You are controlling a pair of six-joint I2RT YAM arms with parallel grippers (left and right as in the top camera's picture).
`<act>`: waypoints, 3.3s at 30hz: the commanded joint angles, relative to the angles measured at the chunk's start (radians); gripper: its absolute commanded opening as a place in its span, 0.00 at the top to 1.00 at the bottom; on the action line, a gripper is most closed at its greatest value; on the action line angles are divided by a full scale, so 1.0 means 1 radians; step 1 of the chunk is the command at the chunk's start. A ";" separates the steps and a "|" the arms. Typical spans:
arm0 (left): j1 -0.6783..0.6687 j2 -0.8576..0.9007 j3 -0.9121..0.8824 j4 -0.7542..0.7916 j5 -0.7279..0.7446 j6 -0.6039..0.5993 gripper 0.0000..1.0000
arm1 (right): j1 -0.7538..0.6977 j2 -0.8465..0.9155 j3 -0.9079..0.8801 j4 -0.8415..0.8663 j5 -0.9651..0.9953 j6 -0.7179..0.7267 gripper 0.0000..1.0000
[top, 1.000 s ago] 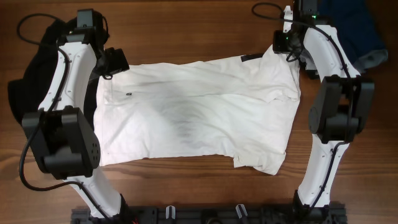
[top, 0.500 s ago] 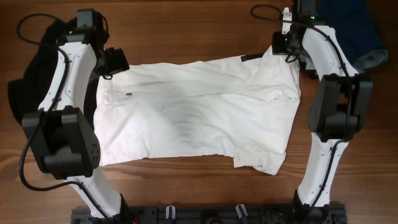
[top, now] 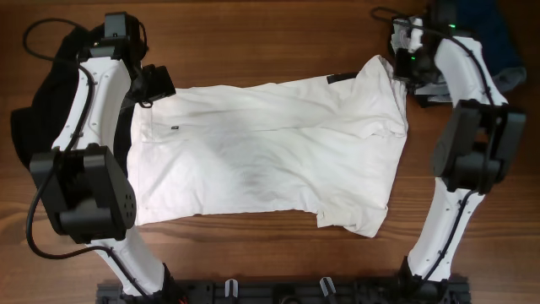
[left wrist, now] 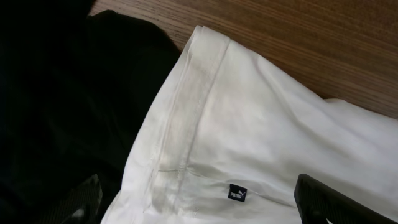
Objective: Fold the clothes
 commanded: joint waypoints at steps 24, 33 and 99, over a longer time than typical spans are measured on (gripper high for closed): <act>0.005 -0.004 -0.006 0.011 0.008 -0.001 0.00 | 0.023 0.002 0.002 0.059 -0.249 -0.134 0.56; 0.005 -0.004 -0.006 0.010 0.008 -0.001 0.00 | 0.042 0.047 0.002 0.087 -0.240 -0.127 0.61; 0.004 -0.404 0.157 -0.480 0.096 -0.216 0.00 | 0.023 -0.650 0.069 -0.589 -0.241 0.079 0.13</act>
